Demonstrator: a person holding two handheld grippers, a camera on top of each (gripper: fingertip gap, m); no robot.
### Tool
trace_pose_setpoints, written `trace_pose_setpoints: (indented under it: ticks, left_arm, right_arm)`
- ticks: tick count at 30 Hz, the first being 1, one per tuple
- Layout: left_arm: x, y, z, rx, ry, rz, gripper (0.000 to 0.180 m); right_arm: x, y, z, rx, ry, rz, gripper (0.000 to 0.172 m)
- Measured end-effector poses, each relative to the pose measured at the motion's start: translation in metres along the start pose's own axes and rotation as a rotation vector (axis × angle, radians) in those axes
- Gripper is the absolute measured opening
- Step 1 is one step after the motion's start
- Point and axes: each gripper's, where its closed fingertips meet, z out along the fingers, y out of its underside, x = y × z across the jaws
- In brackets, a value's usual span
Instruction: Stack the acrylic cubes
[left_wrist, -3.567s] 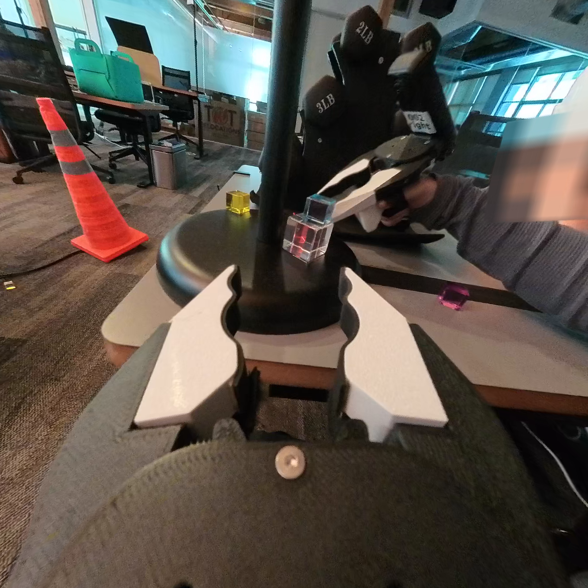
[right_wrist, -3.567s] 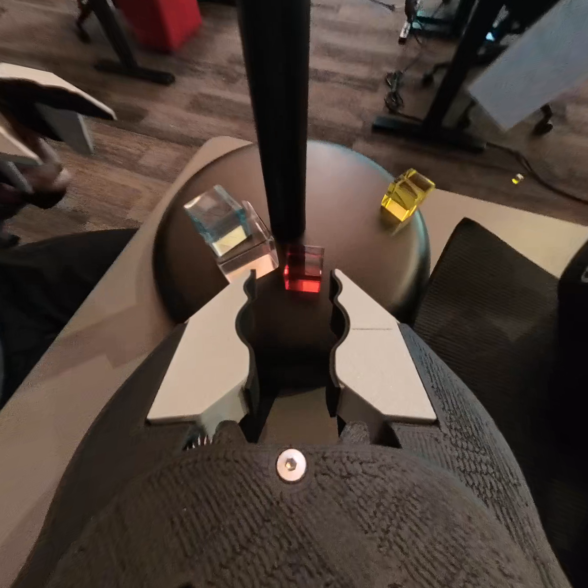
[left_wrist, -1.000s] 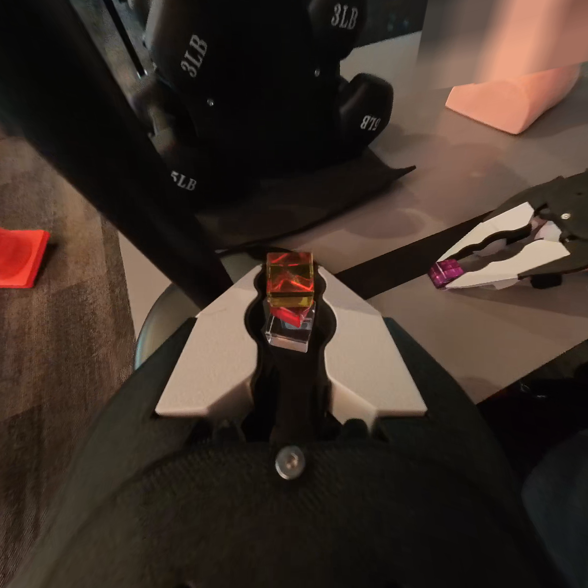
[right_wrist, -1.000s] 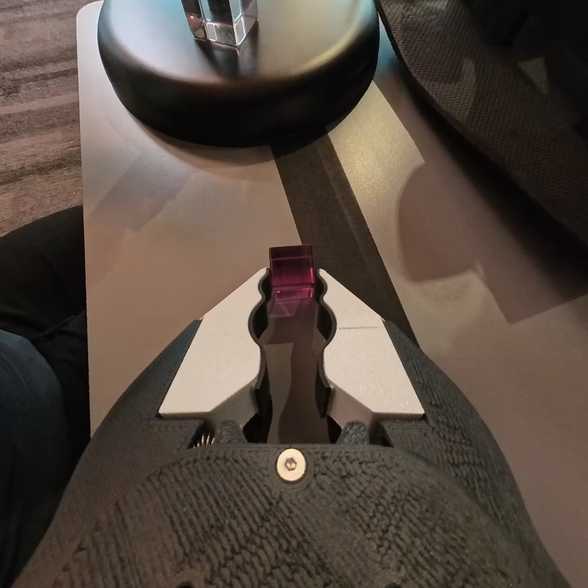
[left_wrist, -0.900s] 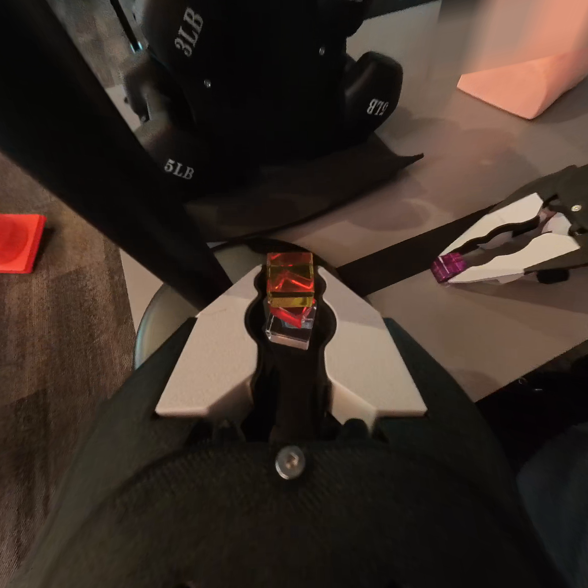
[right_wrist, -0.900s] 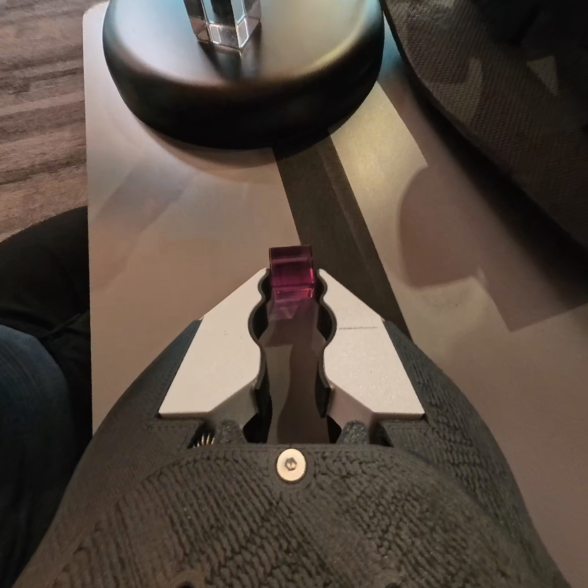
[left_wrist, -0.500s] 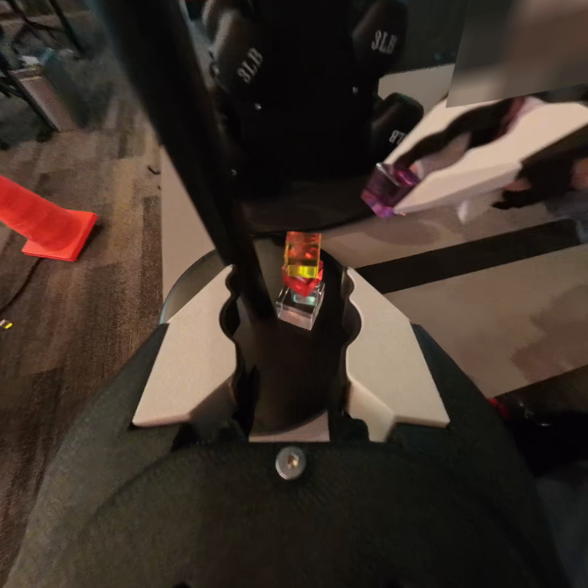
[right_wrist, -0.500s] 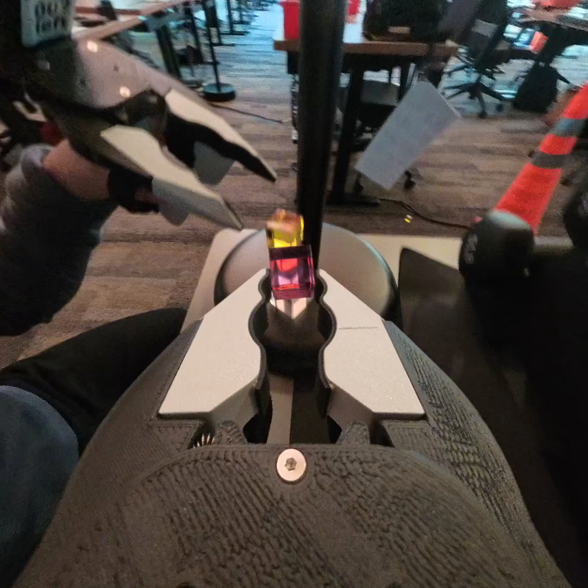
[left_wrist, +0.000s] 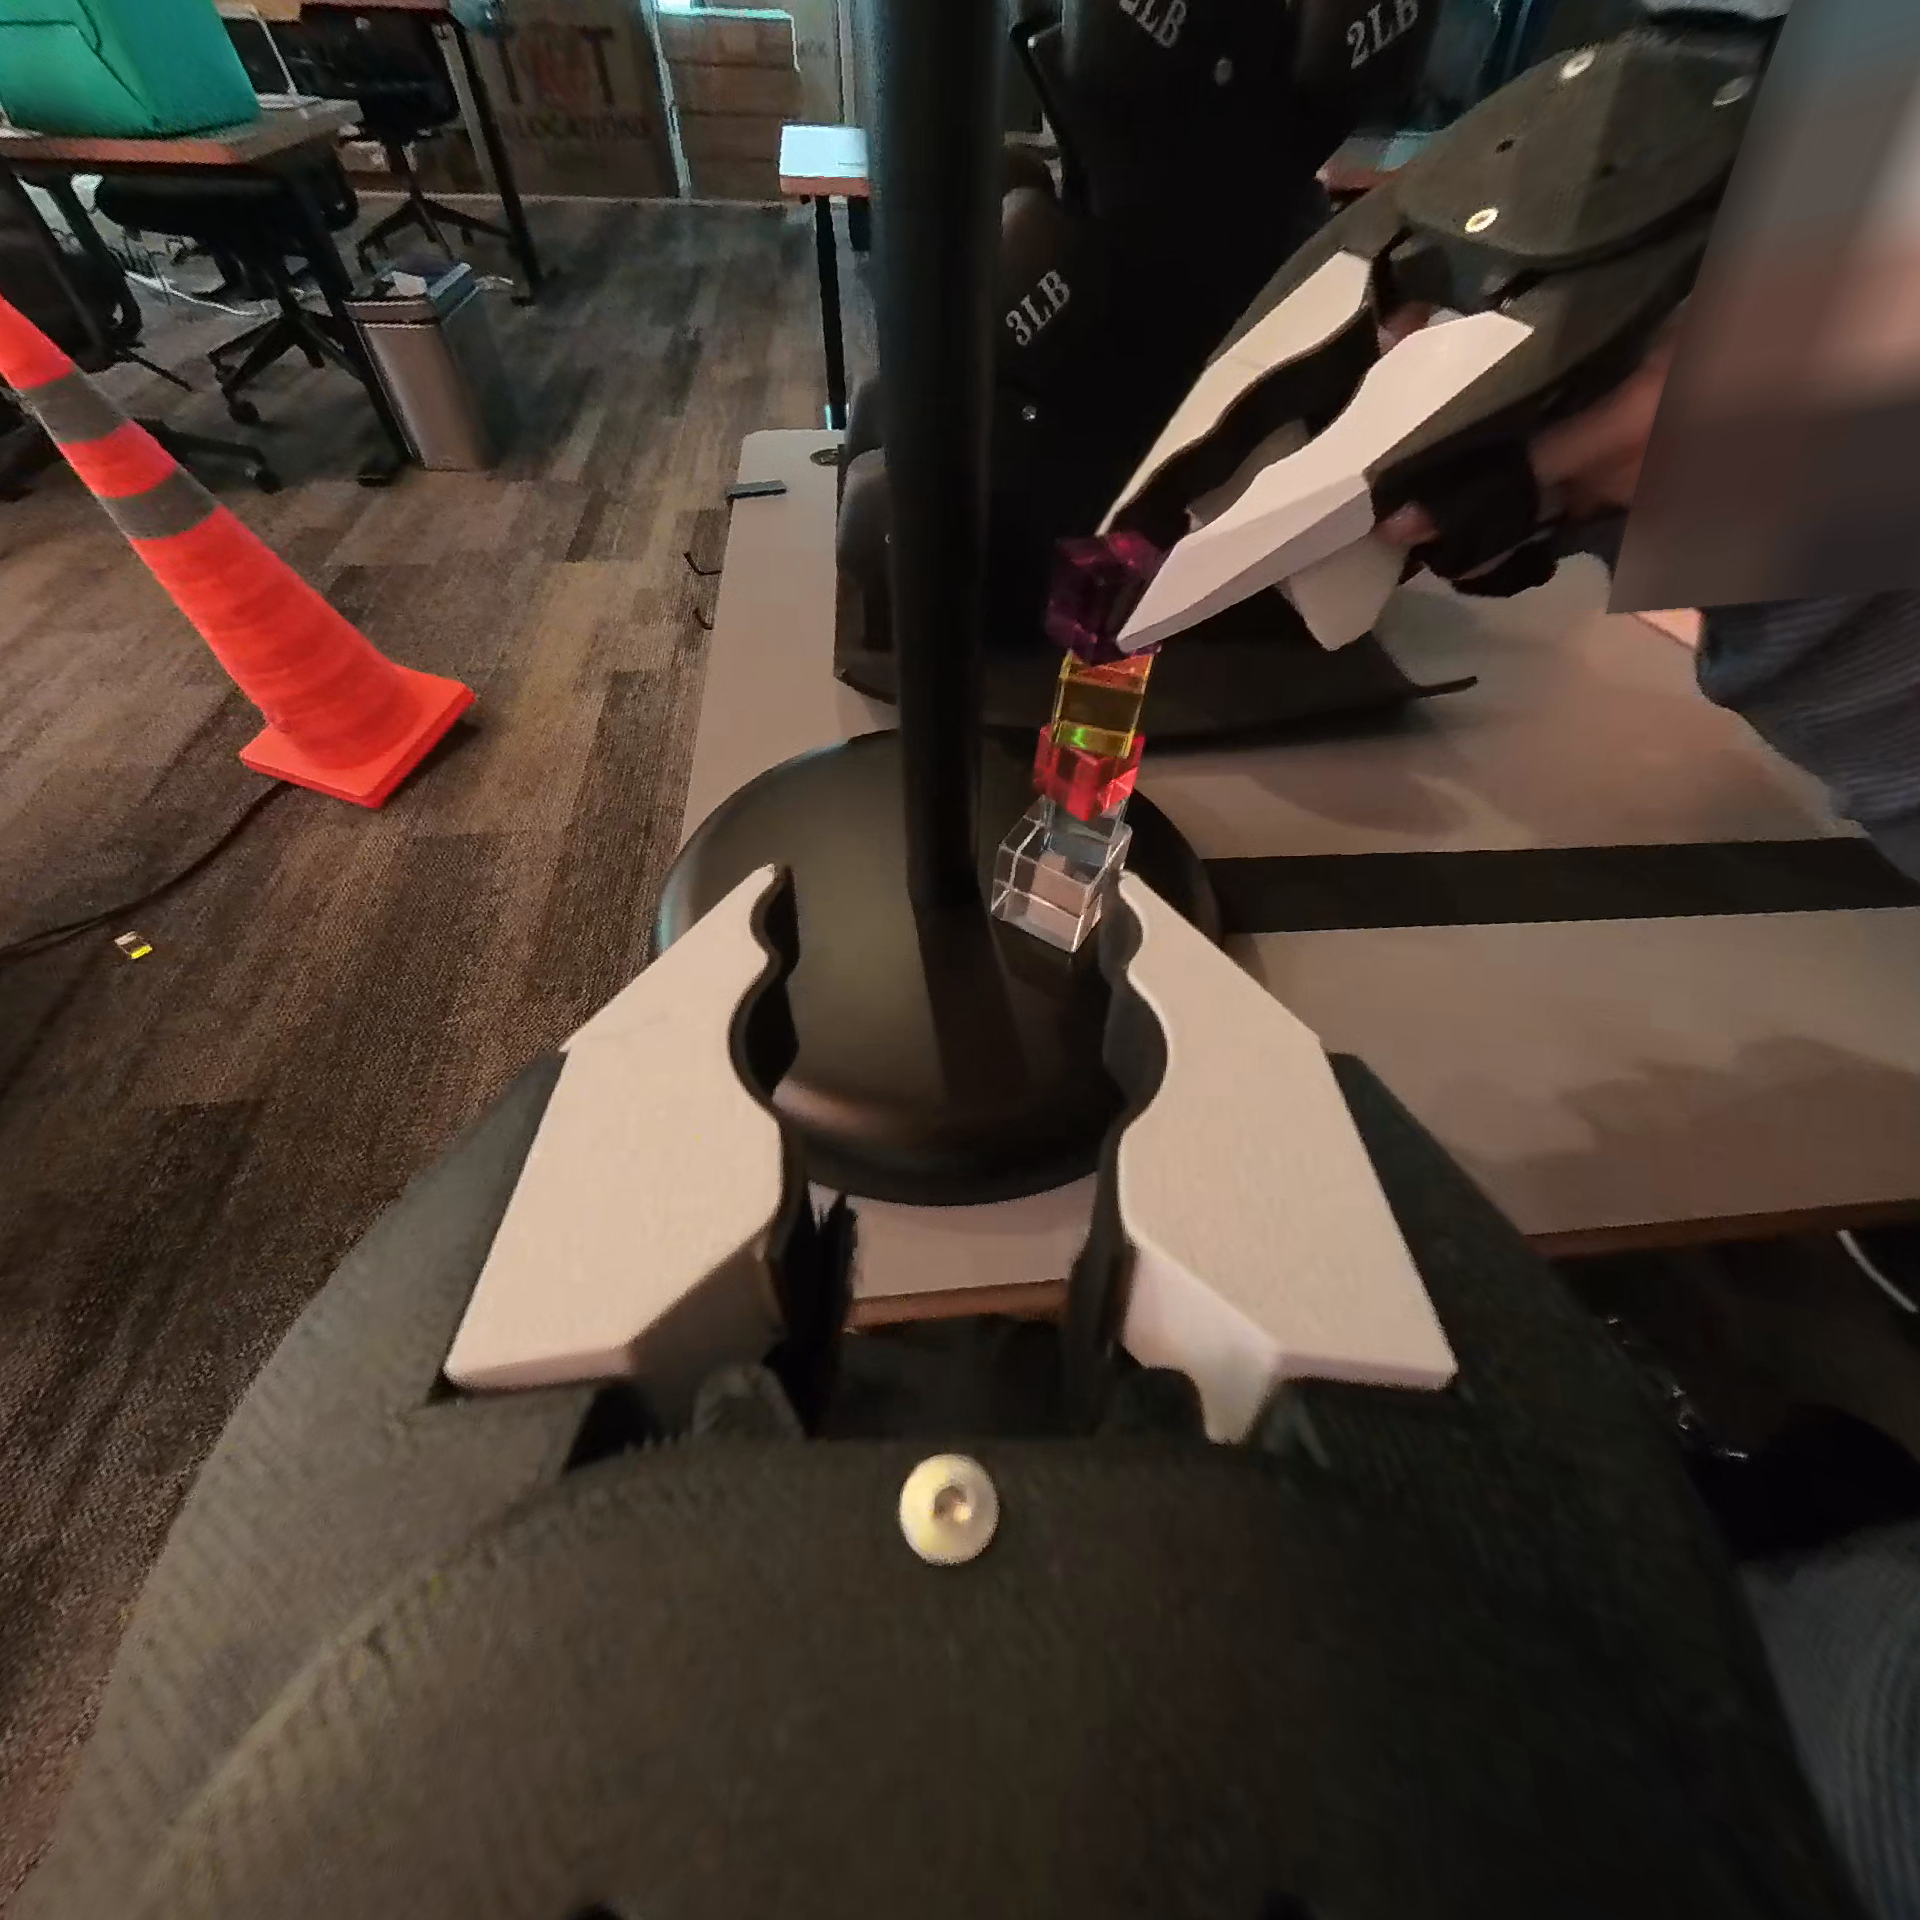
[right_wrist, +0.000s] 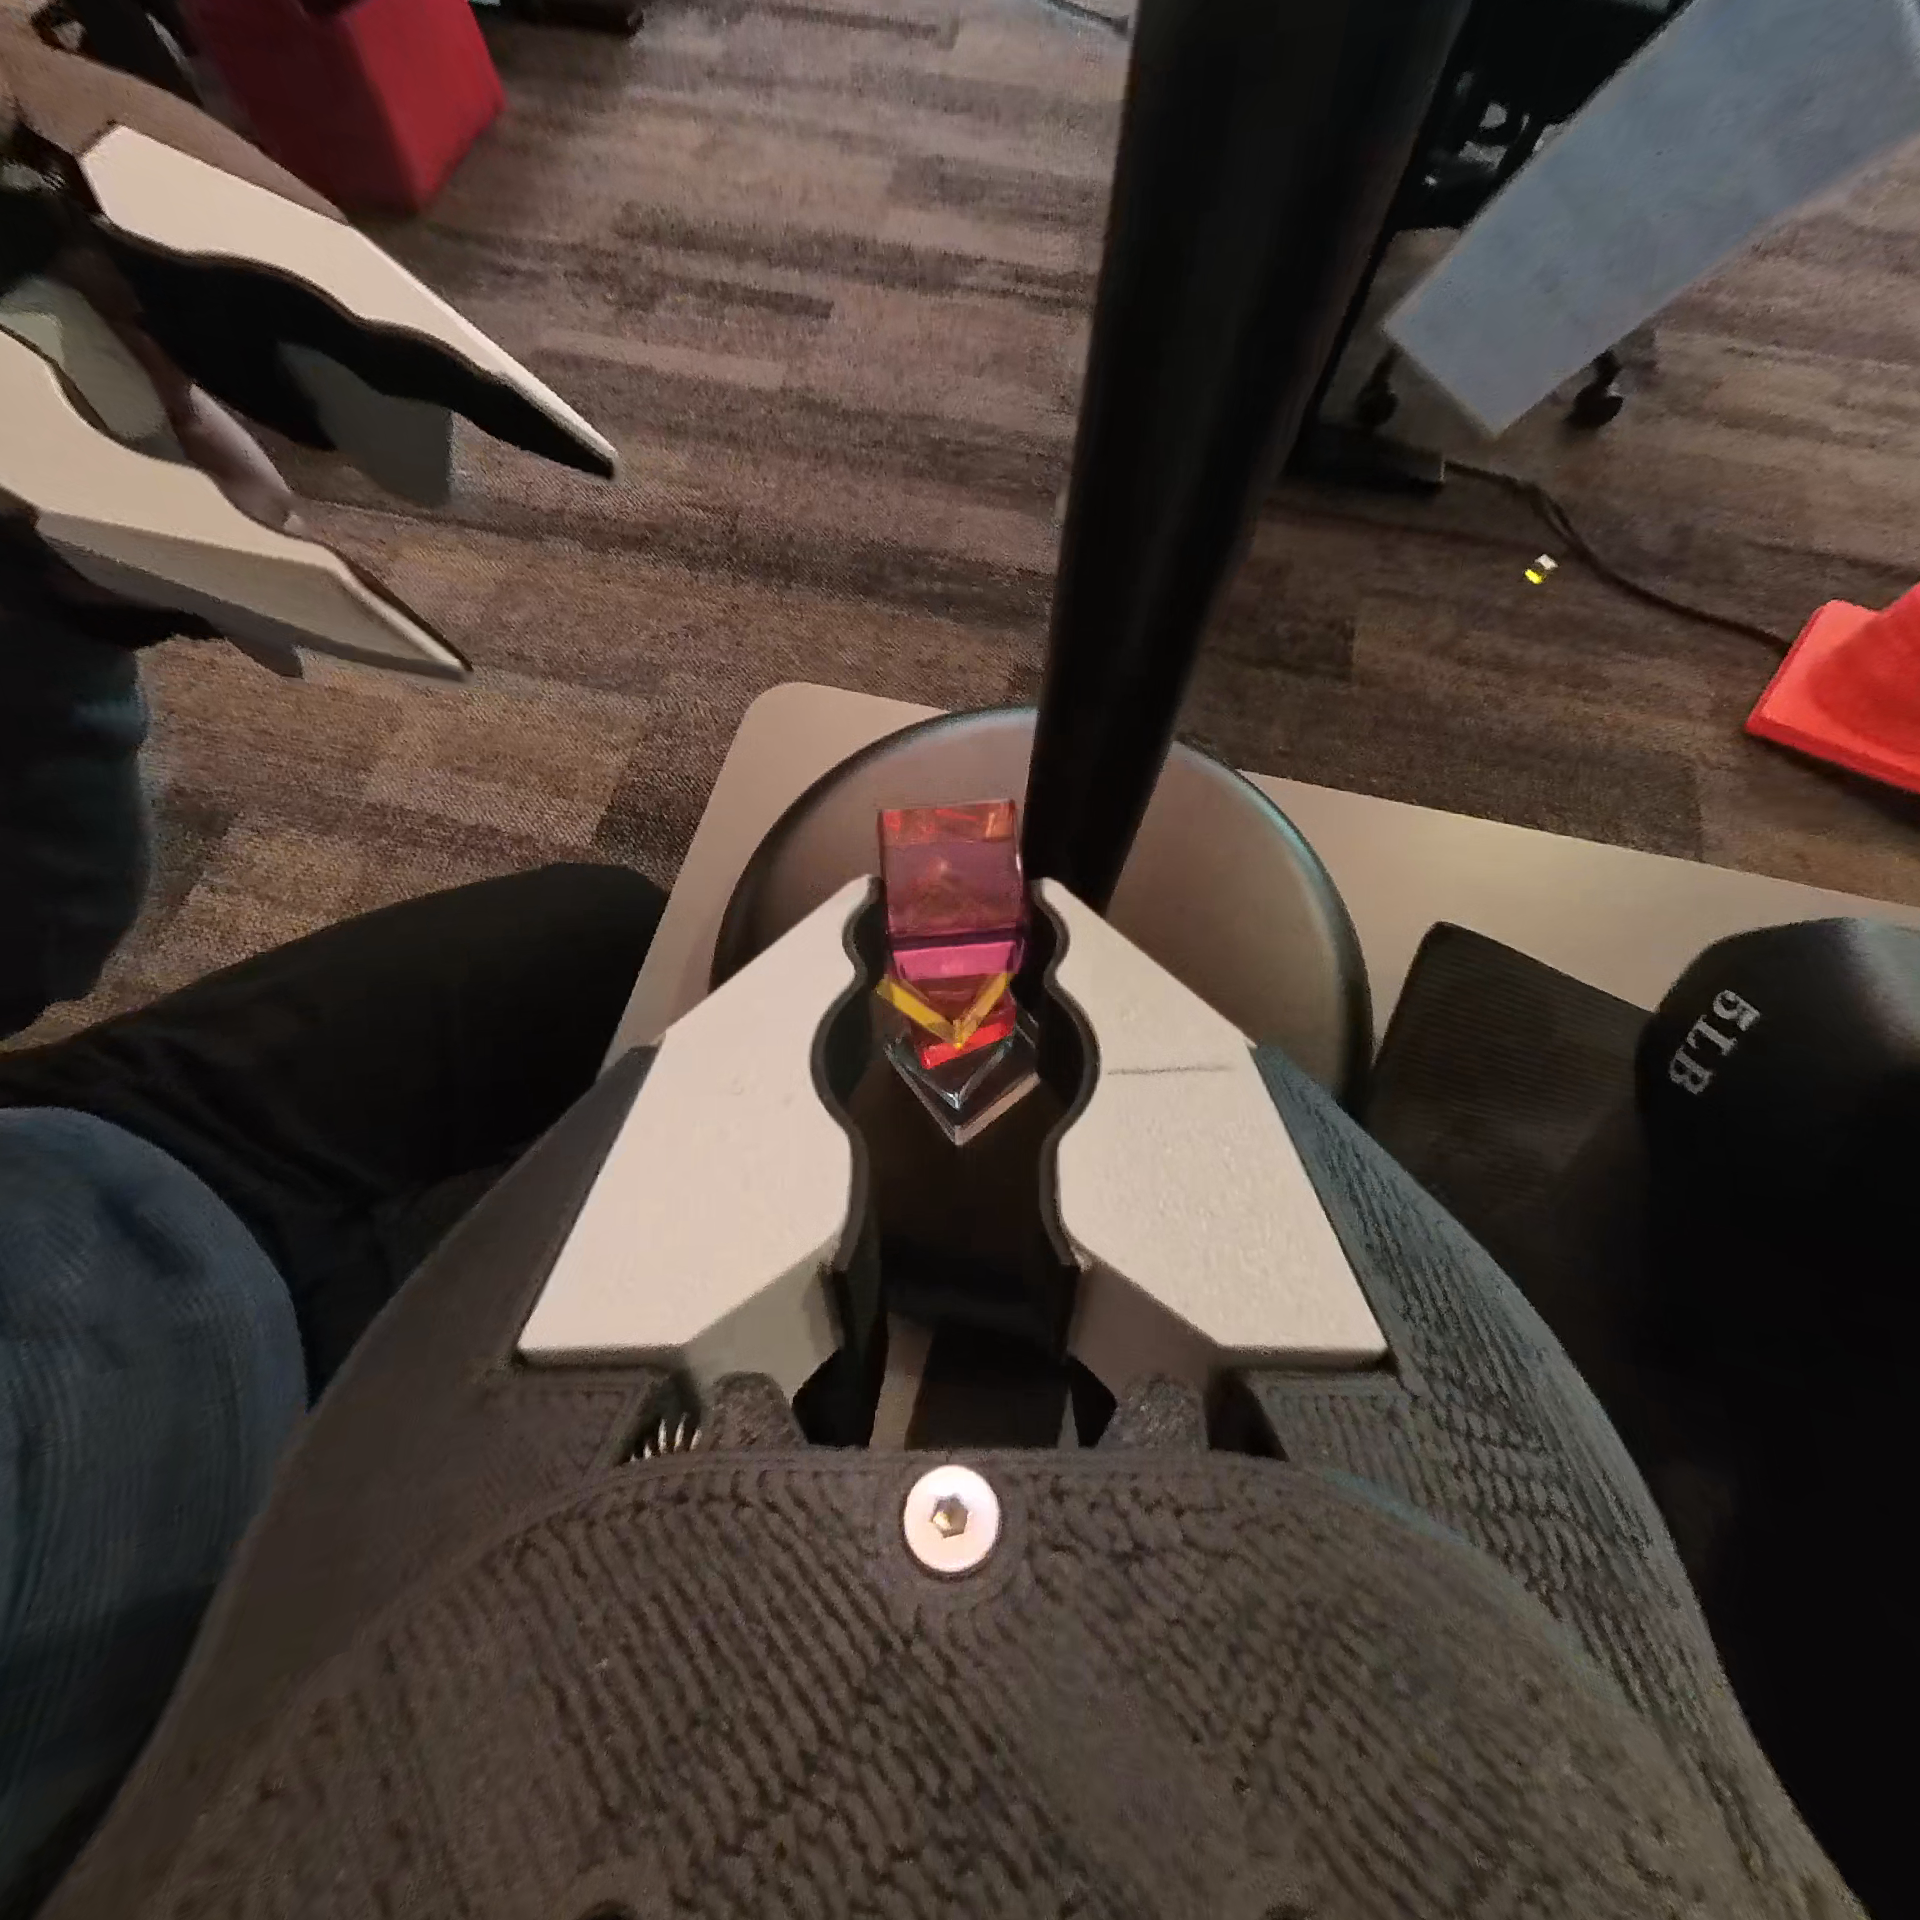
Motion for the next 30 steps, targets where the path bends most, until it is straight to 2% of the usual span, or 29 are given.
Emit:
trace_pose_setpoints:
  ticks: [4, 8, 11, 13, 16, 18, 20, 22, 25, 27, 30]
  left_arm:
    - [0.002, 0.004, -0.003, 0.002, 0.007, -0.017, 0.057]
    - [0.005, 0.004, -0.008, 0.02, 0.003, -0.045, 0.068]
    - [0.004, 0.006, -0.025, 0.051, -0.03, -0.051, 0.076]
    - [0.0, 0.008, -0.045, 0.092, -0.078, -0.058, 0.08]
    - [-0.01, 0.012, -0.083, 0.2, -0.169, -0.071, 0.086]
    - [-0.02, 0.019, -0.111, 0.273, -0.248, -0.073, 0.09]
    - [-0.03, 0.03, -0.135, 0.311, -0.317, -0.077, 0.096]
    - [-0.037, 0.046, -0.154, 0.291, -0.367, -0.071, 0.102]
    - [-0.056, 0.069, -0.176, 0.267, -0.442, -0.048, 0.103]
    - [-0.09, 0.09, -0.185, 0.215, -0.544, -0.047, 0.102]
    - [-0.157, 0.134, -0.191, 0.049, -0.659, -0.108, 0.104]
  right_arm:
    - [0.0, 0.005, 0.002, -0.013, 0.009, 0.023, 0.025]
    - [0.0, -0.004, -0.011, 0.057, 0.044, 0.054, 0.046]
    - [0.005, -0.022, -0.055, 0.217, 0.166, 0.069, 0.059]
    - [0.004, -0.035, -0.103, 0.393, 0.302, 0.056, 0.059]
    - [-0.014, -0.033, -0.168, 0.596, 0.52, -0.024, 0.052]
    - [-0.035, -0.026, -0.19, 0.687, 0.637, -0.1, 0.042]
    - [-0.059, -0.019, -0.192, 0.743, 0.713, -0.173, 0.037]
    - [-0.086, -0.016, -0.174, 0.783, 0.734, -0.241, 0.035]
    - [-0.135, -0.032, -0.116, 0.887, 0.633, -0.29, 0.033]
    - [-0.166, -0.054, -0.056, 0.925, 0.511, -0.293, 0.035]
    - [-0.202, -0.09, 0.055, 0.866, 0.302, -0.325, 0.049]
